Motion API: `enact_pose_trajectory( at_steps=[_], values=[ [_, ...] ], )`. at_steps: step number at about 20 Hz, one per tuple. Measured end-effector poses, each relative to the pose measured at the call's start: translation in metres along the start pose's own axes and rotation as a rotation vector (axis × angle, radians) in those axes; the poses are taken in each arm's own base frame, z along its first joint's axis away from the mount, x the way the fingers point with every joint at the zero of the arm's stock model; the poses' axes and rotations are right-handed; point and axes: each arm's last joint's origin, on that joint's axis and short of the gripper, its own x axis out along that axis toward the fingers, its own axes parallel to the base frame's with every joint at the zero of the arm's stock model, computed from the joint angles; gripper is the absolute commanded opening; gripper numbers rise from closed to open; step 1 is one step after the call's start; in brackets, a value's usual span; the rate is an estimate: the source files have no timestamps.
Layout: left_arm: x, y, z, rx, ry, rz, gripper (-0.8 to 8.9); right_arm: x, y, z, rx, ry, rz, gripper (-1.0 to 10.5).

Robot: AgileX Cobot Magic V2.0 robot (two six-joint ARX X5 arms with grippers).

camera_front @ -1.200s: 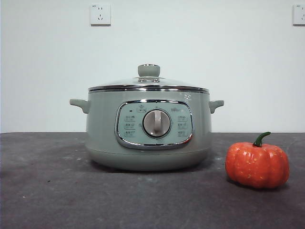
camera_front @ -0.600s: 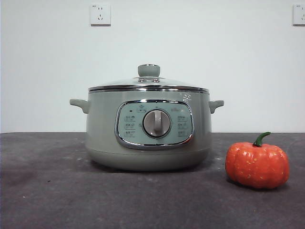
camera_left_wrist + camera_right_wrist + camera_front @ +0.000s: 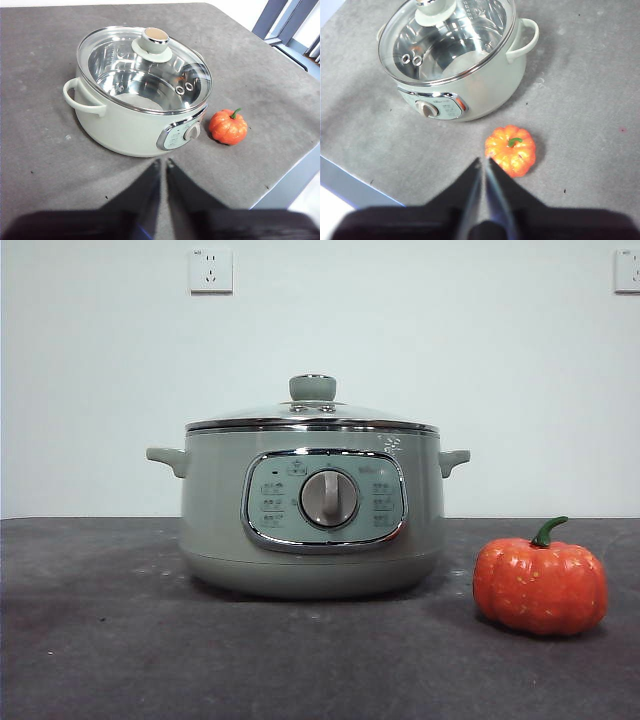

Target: Pick up the pumpkin,open the lid,put the pumpkin in the pot,close the lid

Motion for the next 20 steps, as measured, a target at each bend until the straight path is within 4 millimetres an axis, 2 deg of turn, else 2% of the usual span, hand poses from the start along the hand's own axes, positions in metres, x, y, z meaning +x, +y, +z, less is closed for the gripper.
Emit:
enact_pose_trajectory(
  at_steps=[1, 2, 3, 9, 12, 15, 20],
  values=[
    [0.0, 0.0, 0.0, 0.0, 0.0, 0.0, 6.8, 0.0, 0.0, 0.0, 0.0, 0.0, 0.0, 6.1],
    [0.0, 0.0, 0.0, 0.0, 0.0, 0.0, 8.11, 0.0, 0.0, 0.0, 0.0, 0.0, 0.0, 7.8],
    [0.0, 0.0, 0.0, 0.0, 0.0, 0.0, 8.21, 0.0, 0.0, 0.0, 0.001, 0.0, 0.0, 8.1],
    [0.0, 0.0, 0.0, 0.0, 0.0, 0.0, 8.21, 0.002, 0.0, 0.001, 0.004, 0.01, 0.005, 8.1],
    [0.0, 0.0, 0.0, 0.001, 0.0, 0.0, 8.21, 0.01, -0.001, 0.003, 0.006, 0.042, 0.026, 8.0],
    [0.0, 0.0, 0.0, 0.001, 0.0, 0.0, 8.21, 0.028, -0.003, 0.009, 0.006, 0.118, 0.055, 8.0],
    [0.0, 0.0, 0.0, 0.001, 0.0, 0.0, 8.21, 0.087, -0.007, 0.019, -0.039, 0.298, 0.01, 8.0]
  ],
)
